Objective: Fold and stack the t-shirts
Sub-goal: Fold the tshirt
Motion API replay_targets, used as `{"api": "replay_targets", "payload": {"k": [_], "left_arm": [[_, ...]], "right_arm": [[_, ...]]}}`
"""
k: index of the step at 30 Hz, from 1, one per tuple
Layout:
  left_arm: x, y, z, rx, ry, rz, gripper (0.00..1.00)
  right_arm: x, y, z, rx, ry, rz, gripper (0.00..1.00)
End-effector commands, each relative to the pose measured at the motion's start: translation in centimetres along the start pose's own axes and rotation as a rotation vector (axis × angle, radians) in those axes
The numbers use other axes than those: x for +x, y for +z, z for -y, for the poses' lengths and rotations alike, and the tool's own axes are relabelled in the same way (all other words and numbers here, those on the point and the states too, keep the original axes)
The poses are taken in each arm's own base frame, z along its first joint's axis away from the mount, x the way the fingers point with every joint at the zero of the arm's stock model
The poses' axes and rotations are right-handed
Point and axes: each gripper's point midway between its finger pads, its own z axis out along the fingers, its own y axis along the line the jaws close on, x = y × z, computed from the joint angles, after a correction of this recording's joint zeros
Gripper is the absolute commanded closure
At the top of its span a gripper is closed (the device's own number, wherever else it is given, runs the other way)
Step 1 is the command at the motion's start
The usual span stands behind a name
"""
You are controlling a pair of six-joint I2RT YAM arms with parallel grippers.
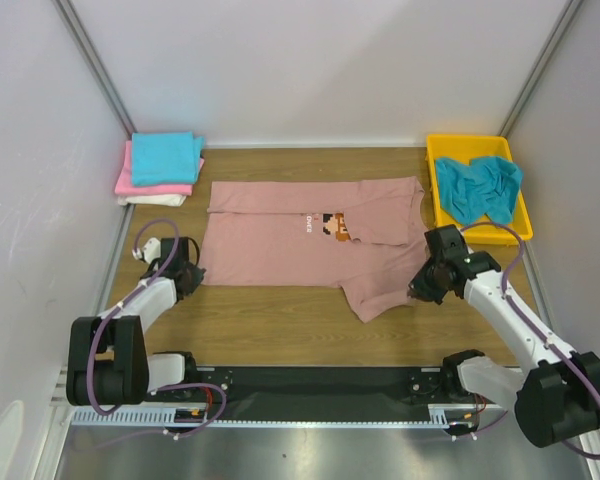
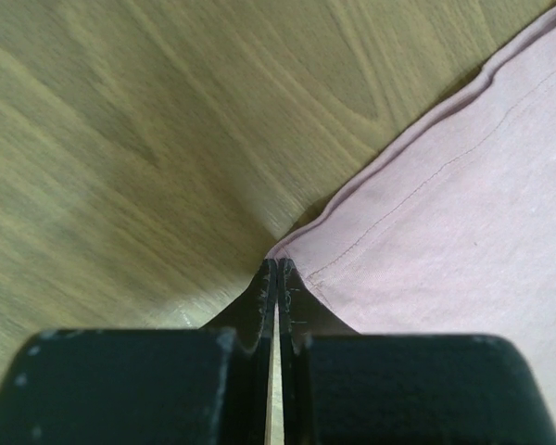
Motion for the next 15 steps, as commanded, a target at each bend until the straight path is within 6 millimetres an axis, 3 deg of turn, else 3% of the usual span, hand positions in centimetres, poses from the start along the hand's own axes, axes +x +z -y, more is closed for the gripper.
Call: {"api": "replay_targets", "payload": {"k": [1,9,15], "left_arm": [[-0.8,-0.5,-0.7,-0.047,-0.019,0.019,1.0],[-2.8,-1.0,1.7,-0.01,-0.053,0.063,1.0],[-4.1,-0.5,3.6,-0.007,-0.072,0.084,1.0]], "right_arm": [[-3.4,-1.0,-2.8,-0.08,-0.057,0.067,1.0],[-8.4,-0.6,-6.7,-0.138,-0.08,0.117,1.0],[-12.5,0.7,-9.7,-0.166,-0.098,0.138,1.0]]}}
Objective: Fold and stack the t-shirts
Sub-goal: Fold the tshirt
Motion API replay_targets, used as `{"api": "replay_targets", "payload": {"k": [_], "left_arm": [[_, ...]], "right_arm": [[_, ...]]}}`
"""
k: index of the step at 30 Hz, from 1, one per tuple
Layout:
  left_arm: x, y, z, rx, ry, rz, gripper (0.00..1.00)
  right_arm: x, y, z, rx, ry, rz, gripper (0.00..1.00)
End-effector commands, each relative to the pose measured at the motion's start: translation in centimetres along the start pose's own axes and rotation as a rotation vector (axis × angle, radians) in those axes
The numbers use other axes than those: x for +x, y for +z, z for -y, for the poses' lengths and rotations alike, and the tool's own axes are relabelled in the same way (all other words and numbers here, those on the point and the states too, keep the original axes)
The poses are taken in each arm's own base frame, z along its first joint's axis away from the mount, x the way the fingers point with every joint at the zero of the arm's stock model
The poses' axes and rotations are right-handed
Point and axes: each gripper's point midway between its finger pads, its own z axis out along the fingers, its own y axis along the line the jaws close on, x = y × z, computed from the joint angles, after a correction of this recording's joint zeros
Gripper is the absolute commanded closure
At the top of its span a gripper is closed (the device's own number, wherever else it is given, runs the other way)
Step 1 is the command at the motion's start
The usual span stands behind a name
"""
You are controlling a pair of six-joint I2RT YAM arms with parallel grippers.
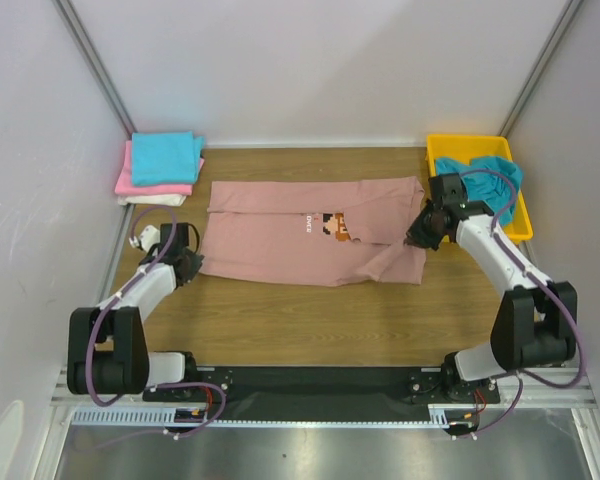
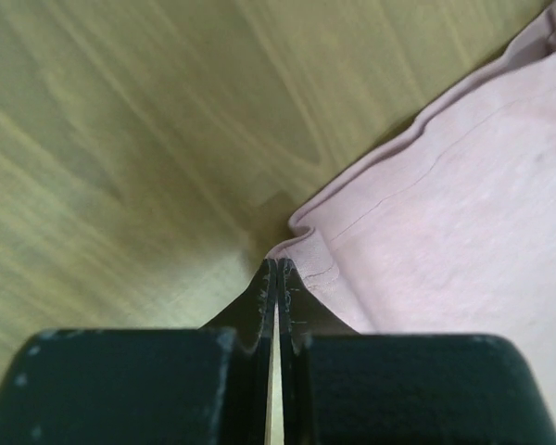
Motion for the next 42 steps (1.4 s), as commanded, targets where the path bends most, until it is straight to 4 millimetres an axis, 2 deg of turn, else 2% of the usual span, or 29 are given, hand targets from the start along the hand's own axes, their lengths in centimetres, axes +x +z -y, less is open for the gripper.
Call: {"api": "replay_targets", "payload": {"k": [1,8,12,14,20,26,31,37,42], "left_arm": [[-1.4,0.0,2.5,0.016,-0.028,0.047,1.0],[-1.5,1.5,3.9,-0.025,-0.072,0.042,1.0],[-2.4,2.3,5.2,-0.049,-0.1,0.052,1.0],[-2.4,2.9,5.4,-0.069,-0.102,0.046,1.0],[-4.2,4.1,8.2,-0.065,-0.11,0.067,1.0],[-5.5,5.3,10.0,-0.072,-0.098,0.089,1.0],[-6.2,5.9,11.2,-0.069,-0.1,0.102,1.0],[-7.1,6.4,12.2,-0.07,-0.103,0.119,1.0],[-7.7,7.1,13.1,-0.064,-0.105,0.119,1.0]], "right_arm": [[-3.9,0.5,-2.9,-0.076,-0.038,0.06,1.0],[-8.3,2.1,-4.7,-0.093,-0.048,0.096,1.0],[-10.9,3.3,-5.9,-0.102,-0.059,0.106,1.0],[-11.5,3.7,-6.2,-0.119,-0.072,0.101,1.0],[-13.0,5.1,-7.2,-0.167,-0.084,0.102,1.0],[-15.5,5.3,-8.7,-0.23,-0.085,0.144,1.0],[-16.4,5.8,-9.7,-0.257,-0.093,0.146,1.0],[-16.9,6.1,-10.0,-0.269,-0.1,0.155,1.0],[-17.4,7.4,-10.1,-0.27,-0.091,0.154,1.0]]}}
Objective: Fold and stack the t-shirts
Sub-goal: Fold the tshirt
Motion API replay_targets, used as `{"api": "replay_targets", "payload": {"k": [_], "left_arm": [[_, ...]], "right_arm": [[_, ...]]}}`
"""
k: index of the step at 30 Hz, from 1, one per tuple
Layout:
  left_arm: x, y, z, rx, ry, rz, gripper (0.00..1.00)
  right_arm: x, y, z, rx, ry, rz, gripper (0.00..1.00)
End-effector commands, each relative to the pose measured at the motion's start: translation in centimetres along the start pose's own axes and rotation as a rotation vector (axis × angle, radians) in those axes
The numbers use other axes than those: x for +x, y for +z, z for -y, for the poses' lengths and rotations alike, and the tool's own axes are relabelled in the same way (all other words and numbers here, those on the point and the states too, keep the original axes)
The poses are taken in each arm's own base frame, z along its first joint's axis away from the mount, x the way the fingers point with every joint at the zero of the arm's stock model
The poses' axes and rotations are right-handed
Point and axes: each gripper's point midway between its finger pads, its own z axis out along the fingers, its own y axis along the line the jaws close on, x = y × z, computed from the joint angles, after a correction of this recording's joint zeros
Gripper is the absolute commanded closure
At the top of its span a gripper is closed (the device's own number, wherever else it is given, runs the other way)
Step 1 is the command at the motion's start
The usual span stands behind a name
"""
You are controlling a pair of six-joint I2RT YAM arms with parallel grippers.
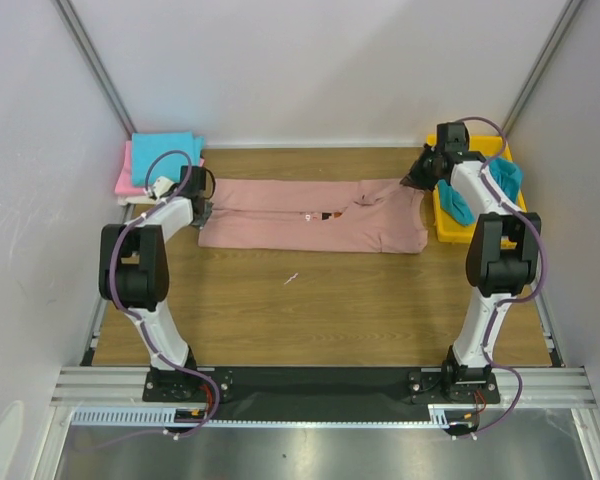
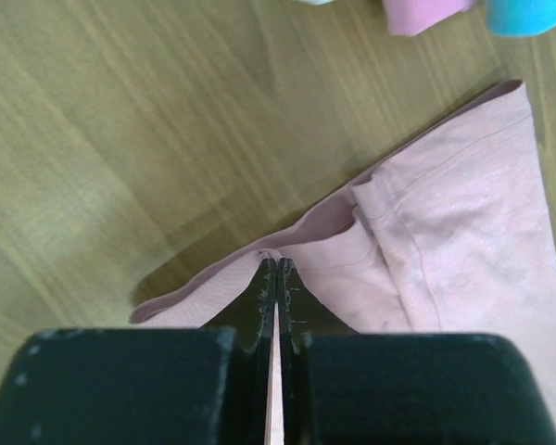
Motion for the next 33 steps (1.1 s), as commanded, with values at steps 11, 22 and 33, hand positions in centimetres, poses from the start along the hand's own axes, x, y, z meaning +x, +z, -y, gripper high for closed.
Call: {"api": "replay_targets", "payload": {"k": [11,22,33], "left_arm": [[-3.1,0.2,3.5,0.05,-0.032,0.07,1.0],[-3.9,1.5,5.7,0.073,-0.022,0.075,1.0],[-2.9,3.8,6.1,0.053,-0.002,0.055,1.0]], "right_arm": [[-4.4,0.2,-1.7,-0.051,-0.024,0.101,1.0],[-4.6,2.5,-1.4,-0.057,-0.027,0.078,1.0],[-3.9,6.3,-0.1,-0.041,-0.03,0.026,1.0]]}}
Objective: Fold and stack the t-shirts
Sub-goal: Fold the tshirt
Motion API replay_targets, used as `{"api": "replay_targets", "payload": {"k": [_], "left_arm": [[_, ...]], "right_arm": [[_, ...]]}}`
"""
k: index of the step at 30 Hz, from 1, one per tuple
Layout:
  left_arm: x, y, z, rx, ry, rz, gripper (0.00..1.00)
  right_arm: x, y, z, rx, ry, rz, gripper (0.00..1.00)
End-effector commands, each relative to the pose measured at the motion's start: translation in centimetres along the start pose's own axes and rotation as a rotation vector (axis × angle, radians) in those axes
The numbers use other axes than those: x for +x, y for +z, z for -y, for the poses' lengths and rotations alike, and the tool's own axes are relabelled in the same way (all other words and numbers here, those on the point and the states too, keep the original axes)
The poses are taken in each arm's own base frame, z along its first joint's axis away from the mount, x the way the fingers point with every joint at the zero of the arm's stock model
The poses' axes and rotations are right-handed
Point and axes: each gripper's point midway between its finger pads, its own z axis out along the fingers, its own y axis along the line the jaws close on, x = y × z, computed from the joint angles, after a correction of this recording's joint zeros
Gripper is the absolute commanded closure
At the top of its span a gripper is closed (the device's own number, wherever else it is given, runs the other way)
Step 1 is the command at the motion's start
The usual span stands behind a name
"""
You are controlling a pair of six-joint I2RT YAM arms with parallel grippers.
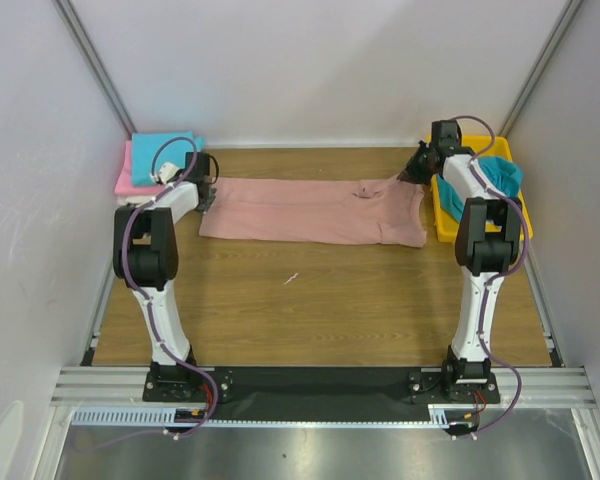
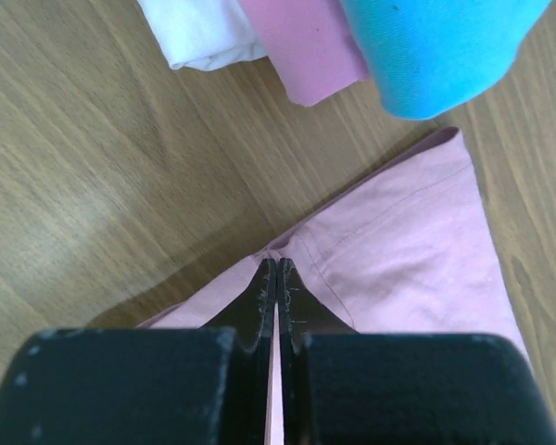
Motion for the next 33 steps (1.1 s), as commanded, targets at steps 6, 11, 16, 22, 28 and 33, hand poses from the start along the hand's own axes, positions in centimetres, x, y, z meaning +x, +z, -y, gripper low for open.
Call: {"api": "replay_targets", "payload": {"k": [6,11,16,22,28,33], "left_arm": [[-1.4,1.1,1.8,0.016,0.002,0.027,1.0],[-2.9,0.7,2.7,0.023,0.001,0.069,0.79],[-5.1,-0.9,4.4,0.068,-0.009,0.118,0.41],[-7.6,-4.6,8.0,0.22,0.039,0.199,0.27],[-4.9,-10.2,14.6,0.526,0.273,0.201,0.24],[-0.3,-14.4,18.3,0.786,0.473,0.178,0.08]], "right_arm": [[-1.5,1.3,-0.3,-0.018,-0.028,0.019,0.97],[-4.1,1.2,0.0,-0.023,-0.02,0.066,0.65],[-6.2,0.2,-1.5,-0.054,-0.06,0.103,0.36],[-7.9,-2.7,-4.8,-0.149,-0.087,0.148,0.3],[-5.4,-4.4,-9.0,-0.219,-0.091,0.148,0.29],[-0.5,-2.7,-7.9,-0.123,0.094,0.119,0.26]]}}
